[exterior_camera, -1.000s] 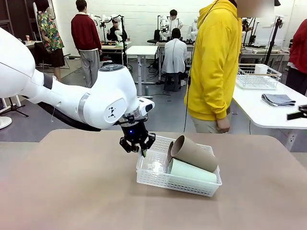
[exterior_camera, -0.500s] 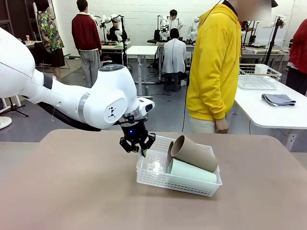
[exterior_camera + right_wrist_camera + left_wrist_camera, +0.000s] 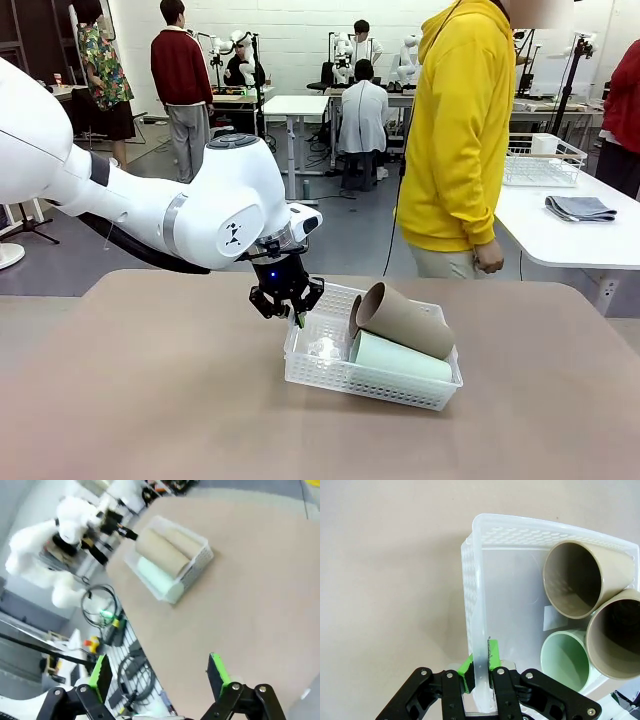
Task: Clean and organize the cups into the basket.
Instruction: Pick up the Reusable plastic cup from the right side of the table and stack it inside the Organizing basket in the center of the table, then move the Organizing basket back to the left side of the table.
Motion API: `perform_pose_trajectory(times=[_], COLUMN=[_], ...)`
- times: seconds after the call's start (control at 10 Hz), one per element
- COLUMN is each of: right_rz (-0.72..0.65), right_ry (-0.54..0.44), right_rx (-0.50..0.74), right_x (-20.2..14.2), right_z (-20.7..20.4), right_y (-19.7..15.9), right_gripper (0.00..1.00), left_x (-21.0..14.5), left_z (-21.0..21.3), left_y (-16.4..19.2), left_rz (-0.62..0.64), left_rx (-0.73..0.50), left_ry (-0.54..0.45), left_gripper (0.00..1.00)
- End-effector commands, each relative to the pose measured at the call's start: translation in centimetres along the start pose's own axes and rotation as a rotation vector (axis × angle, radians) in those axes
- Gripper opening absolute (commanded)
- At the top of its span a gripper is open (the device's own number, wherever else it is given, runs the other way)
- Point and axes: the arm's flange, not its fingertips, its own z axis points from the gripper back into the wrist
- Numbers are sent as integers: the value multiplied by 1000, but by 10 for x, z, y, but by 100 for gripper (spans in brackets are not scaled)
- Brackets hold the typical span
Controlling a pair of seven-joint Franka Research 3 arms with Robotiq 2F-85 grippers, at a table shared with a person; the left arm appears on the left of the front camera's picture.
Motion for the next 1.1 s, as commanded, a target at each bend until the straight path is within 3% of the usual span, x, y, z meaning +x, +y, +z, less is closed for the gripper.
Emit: perform_pose_trajectory(times=[0.0, 0.1, 0.2, 0.3, 1.0], right_rz=[-26, -61, -90, -38, -38], right_ry=[-168, -202, -158, -136, -136], right_rx=[33, 6, -22, 10, 10], right_x=[-15, -29, -40, -27, -27], right_z=[32, 40, 38, 34, 34], right_y=[-1, -8, -13, 2, 2], right_gripper=[100, 100, 100, 100, 100], left_x=[0, 0, 0, 0, 0], left_z=[1, 1, 1, 1, 1], left_y=[-1, -1, -1, -1, -1], left_rz=[-6, -6, -6, -6, -6], left_rx=[-3, -3, -3, -3, -3], left_ry=[-2, -2, -2, -2, -2], left_gripper=[0, 0, 0, 0, 0])
